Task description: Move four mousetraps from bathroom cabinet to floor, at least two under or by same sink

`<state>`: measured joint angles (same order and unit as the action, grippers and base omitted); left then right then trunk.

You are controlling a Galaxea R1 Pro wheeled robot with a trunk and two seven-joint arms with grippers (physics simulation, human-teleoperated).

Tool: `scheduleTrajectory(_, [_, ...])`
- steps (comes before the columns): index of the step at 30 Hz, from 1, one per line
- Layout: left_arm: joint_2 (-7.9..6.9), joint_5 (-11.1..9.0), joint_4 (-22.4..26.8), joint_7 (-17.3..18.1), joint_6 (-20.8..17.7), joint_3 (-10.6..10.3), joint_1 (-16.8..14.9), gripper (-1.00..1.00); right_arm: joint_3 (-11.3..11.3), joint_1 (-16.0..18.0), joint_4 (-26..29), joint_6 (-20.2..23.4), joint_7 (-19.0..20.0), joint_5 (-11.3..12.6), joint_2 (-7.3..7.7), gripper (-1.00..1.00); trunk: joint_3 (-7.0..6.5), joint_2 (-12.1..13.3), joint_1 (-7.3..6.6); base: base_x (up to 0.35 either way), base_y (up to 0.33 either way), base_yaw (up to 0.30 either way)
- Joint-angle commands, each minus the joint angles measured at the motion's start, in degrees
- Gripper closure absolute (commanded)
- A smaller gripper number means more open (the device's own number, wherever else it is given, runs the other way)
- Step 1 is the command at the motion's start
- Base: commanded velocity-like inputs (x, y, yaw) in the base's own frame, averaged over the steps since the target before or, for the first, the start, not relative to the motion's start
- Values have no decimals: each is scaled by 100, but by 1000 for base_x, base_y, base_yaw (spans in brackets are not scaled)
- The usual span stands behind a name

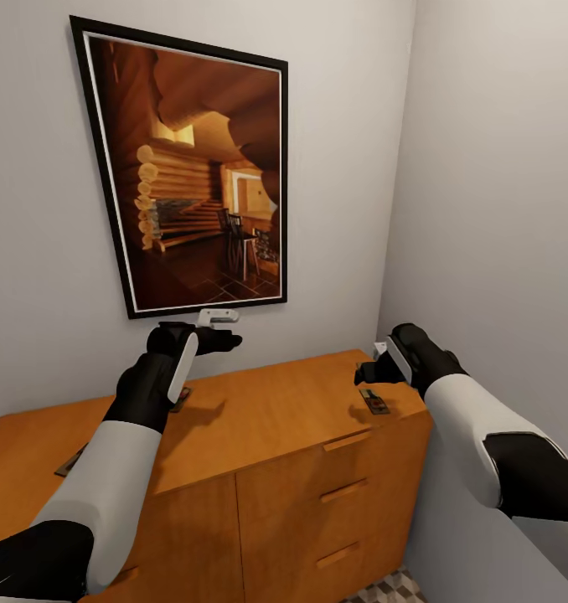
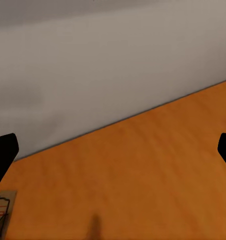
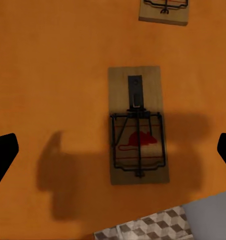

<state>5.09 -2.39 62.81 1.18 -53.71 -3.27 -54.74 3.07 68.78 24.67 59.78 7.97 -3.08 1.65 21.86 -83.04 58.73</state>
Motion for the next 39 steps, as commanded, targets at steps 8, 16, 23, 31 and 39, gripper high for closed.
scheduleTrajectory(8, [1,-31,8,-4,-25,1,-8,-100,-7,4,-27,22,89,-34,10,-100,7,-4,0,0,0,0])
scheduleTrajectory(16, [1,-33,11,-4,-25,1,-9,-100,-15,4,-46,22,97,-54,13,-100,7,-4,0,0,0,0])
scheduleTrajectory(23, [1,-34,12,-4,-25,1,-5,-100,-17,4,-49,22,99,-65,23,-100,7,-4,0,0,0,0])
scheduleTrajectory(31, [5,-27,15,-4,-25,1,-7,-100,-17,4,-48,22,101,-76,44,-100,7,-4,0,0,0,0])
scheduleTrajectory(39, [7,-20,7,-4,-21,1,-7,-100,-17,4,-43,22,103,-85,81,-100,7,-4,0,38,-23,0])
